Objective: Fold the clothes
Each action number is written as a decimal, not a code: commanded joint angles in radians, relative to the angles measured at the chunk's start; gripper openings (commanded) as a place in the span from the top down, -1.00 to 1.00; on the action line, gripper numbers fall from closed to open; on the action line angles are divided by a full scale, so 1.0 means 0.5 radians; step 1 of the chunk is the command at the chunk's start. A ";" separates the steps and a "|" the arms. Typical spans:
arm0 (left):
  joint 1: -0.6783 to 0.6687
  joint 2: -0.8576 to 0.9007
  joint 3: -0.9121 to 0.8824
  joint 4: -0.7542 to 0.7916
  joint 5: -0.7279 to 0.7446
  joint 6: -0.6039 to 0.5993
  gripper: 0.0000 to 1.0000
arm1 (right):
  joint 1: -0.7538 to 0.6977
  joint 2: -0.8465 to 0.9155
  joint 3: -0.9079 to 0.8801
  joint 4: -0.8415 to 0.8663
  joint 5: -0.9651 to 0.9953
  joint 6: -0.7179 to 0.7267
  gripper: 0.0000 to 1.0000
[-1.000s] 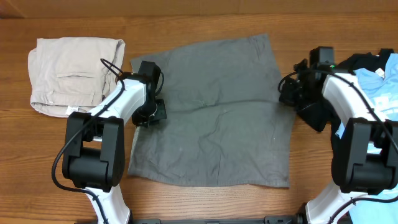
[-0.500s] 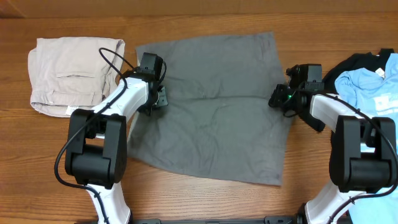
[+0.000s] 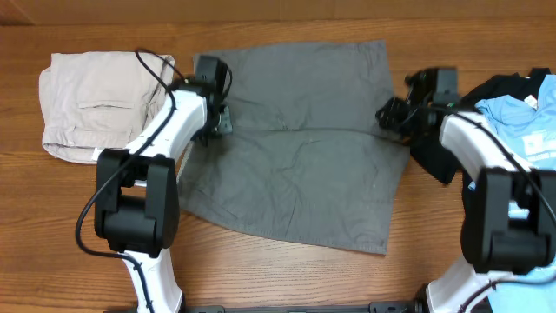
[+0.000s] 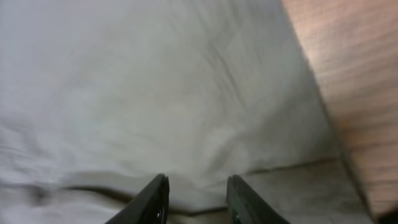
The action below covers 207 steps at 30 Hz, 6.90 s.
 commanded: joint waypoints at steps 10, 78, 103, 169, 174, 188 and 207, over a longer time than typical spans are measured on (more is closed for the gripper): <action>0.006 -0.911 0.342 -0.891 0.269 0.080 0.78 | 0.006 -0.655 0.326 -1.413 0.025 0.131 0.15; 0.007 -0.942 -0.592 -0.511 0.587 0.185 -0.15 | -0.013 -0.655 -1.357 -0.971 -0.280 0.690 0.04; 0.007 -0.942 -0.592 -0.527 0.587 0.216 -0.67 | -0.053 -0.706 -1.177 -1.316 -0.346 0.442 -0.04; 0.010 -0.942 -0.607 -0.594 0.360 -0.062 -0.99 | -0.202 -0.706 -1.363 -0.817 -0.368 0.531 0.92; 0.018 -0.946 -0.613 -0.640 0.359 -0.125 -1.00 | -0.202 -0.706 -1.363 -0.816 -0.368 0.530 0.92; 0.410 -0.946 -1.158 -0.278 0.678 -0.298 -0.59 | -0.202 -0.706 -1.363 -0.733 -0.369 0.532 0.92; 0.446 -0.945 -1.547 0.286 0.694 -0.378 -0.39 | -0.202 -0.706 -1.363 -0.719 -0.368 0.531 0.91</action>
